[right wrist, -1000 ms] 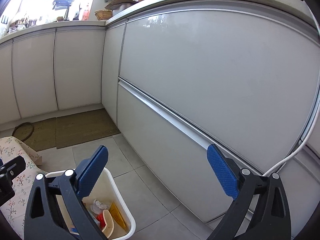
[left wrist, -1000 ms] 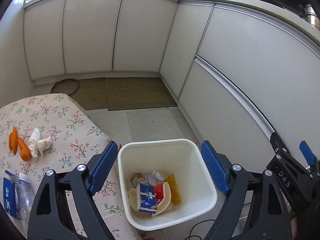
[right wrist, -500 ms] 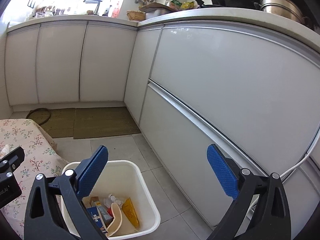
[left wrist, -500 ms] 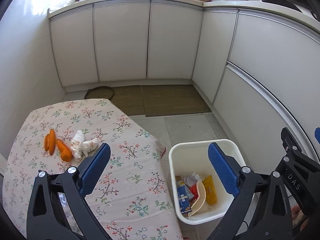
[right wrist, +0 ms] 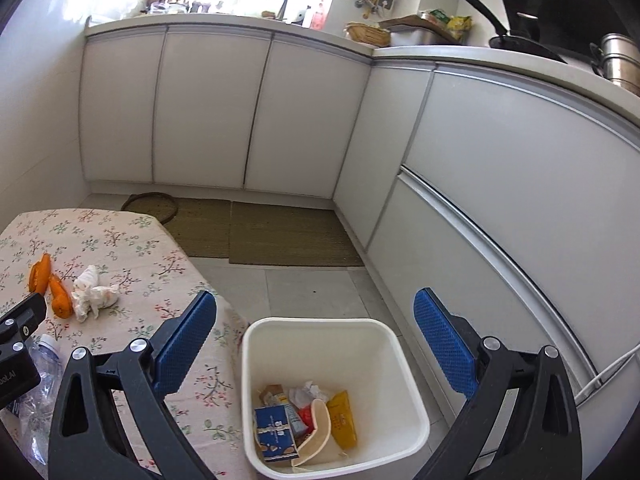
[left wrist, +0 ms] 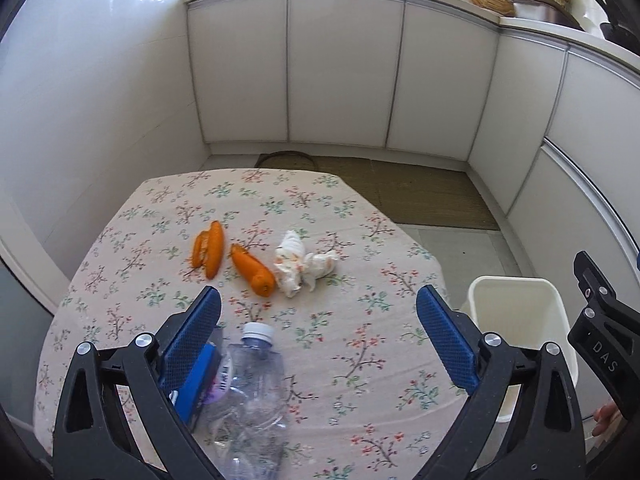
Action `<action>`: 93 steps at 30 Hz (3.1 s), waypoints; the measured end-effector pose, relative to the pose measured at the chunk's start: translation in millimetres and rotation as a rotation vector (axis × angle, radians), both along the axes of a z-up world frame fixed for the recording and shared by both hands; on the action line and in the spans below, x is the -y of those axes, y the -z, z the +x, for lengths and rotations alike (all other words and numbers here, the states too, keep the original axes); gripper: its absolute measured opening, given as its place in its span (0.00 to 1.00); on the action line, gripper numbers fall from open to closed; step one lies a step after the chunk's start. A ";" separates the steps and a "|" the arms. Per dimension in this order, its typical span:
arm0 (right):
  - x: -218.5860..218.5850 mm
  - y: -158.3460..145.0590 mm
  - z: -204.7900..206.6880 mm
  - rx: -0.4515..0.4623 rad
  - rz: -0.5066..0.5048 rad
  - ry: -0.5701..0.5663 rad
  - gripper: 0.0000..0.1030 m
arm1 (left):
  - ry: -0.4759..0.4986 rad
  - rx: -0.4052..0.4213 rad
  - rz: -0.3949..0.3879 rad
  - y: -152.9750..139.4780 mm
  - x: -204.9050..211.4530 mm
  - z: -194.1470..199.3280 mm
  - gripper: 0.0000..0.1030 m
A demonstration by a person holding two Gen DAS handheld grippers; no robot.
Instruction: Collect trash
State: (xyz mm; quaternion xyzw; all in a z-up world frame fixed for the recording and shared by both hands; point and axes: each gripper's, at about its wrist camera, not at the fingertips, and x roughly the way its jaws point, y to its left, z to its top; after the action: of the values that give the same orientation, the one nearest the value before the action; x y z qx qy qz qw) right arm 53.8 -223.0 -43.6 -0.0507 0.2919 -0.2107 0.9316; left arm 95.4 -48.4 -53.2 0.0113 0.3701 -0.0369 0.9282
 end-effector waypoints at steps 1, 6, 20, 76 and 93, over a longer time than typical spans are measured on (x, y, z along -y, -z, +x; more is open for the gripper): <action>-7.3 1.8 4.1 -0.010 0.006 -0.015 0.93 | -0.013 -0.009 0.013 2.0 -8.9 1.8 0.92; -40.4 7.4 16.7 -0.029 -0.003 -0.067 0.93 | -0.059 -0.111 0.099 21.0 -53.8 17.3 0.93; -89.7 21.1 45.6 -0.118 0.002 -0.150 0.93 | -0.022 -0.474 0.146 90.7 -124.6 49.7 0.92; -202.1 101.8 94.1 -0.575 0.493 -0.423 0.69 | -0.077 -0.292 -0.240 18.2 -227.7 32.0 0.37; -170.9 12.1 82.1 -0.201 0.433 -0.407 0.69 | -0.073 -0.101 -0.271 -24.0 -198.0 28.3 0.37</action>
State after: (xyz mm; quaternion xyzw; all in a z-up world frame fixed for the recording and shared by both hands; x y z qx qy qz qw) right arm 135.9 -52.1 -55.7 0.0709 0.4044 0.0534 0.9103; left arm 123.7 149.6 -29.3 -0.1295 0.4080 -0.0534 0.9022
